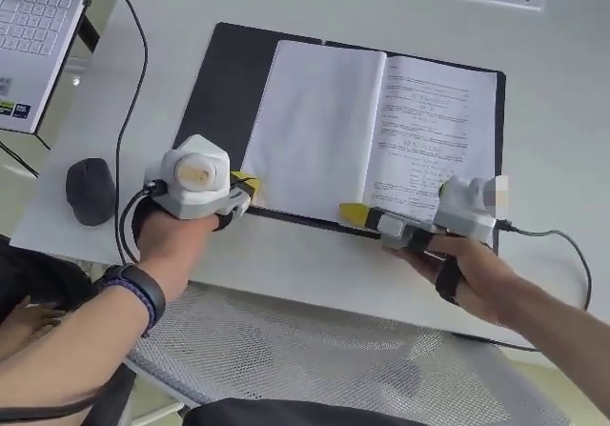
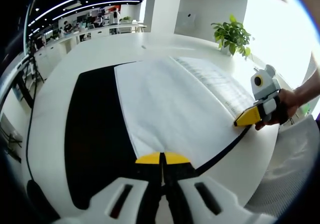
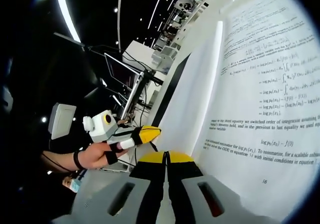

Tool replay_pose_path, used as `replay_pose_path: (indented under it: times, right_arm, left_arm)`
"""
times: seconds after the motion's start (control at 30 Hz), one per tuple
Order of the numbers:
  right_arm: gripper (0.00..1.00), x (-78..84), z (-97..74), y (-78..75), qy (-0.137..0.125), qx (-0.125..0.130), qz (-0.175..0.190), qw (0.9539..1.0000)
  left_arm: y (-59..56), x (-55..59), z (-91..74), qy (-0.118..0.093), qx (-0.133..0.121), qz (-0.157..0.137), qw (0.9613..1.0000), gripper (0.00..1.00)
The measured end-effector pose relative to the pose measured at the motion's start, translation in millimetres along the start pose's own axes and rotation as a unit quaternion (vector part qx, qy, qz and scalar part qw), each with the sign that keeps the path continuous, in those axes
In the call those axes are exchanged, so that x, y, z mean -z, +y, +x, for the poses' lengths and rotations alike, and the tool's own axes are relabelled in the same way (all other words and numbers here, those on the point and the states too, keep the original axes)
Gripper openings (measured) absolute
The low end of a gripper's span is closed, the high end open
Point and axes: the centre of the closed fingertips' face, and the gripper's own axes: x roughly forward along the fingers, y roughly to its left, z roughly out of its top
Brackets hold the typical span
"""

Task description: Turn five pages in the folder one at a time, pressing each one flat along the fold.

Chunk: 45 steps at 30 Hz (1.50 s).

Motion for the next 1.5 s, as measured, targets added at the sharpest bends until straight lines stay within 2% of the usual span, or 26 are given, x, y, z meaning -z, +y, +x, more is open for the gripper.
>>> replay_pose_path:
  times: [0.1, 0.2, 0.33, 0.57, 0.77, 0.9, 1.03, 1.17, 1.3, 1.5]
  right_arm:
    - [0.0, 6.4, -1.1, 2.5, 0.005, -0.001, 0.0, 1.0]
    - [0.0, 22.8, -1.5, 2.2, 0.042, 0.005, -0.022, 0.9989]
    - [0.0, 21.8, -1.2, 1.3, 0.028, 0.006, -0.005, 0.9996]
    - [0.0, 15.7, -3.8, -8.2, 0.018, 0.008, 0.003, 0.9998]
    - [0.0, 10.2, -6.7, -6.4, 0.005, 0.004, 0.01, 0.9999]
    - [0.0, 0.1, -12.3, -2.3, -0.014, 0.006, 0.006, 0.9999]
    - [0.01, -9.9, -20.8, 1.8, -0.031, 0.012, -0.005, 0.9994]
    - [0.05, -16.8, -33.6, 2.8, -0.045, 0.029, -0.028, 0.9982]
    - [0.12, -25.4, -51.8, -1.2, -0.062, 0.057, -0.051, 0.9951]
    - [0.16, -51.5, -92.5, -12.8, -0.113, 0.095, -0.061, 0.9872]
  left_arm:
    - [-0.2, 0.1, -0.3, 0.0, 0.0, 0.0, 1.0, 0.0]
    - [-0.4, 0.0, -0.9, -0.001, 0.0, -0.001, 1.0, 0.0]
    - [-0.7, -0.2, -1.3, 0.0, 0.0, 0.0, 1.0, 0.0]
    - [-0.9, -0.6, -1.7, 0.003, 0.002, -0.003, 1.0, 0.0]
    - [-1.8, -0.8, -2.2, 0.008, 0.013, -0.017, 0.9998, 0.0]
    - [-4.3, -0.6, -2.7, 0.011, 0.016, -0.023, 0.9995, 0.01]
    - [-8.9, -0.8, -3.7, 0.015, 0.024, -0.038, 0.9989, 0.06]
    - [-13.8, -1.5, -4.9, 0.017, 0.033, -0.046, 0.9982, 0.12]
    - [-21.3, -4.0, -7.4, 0.019, 0.039, -0.047, 0.9979, 0.19]
    - [-27.4, -13.1, -14.5, 0.011, 0.044, -0.035, 0.9984, 0.28]
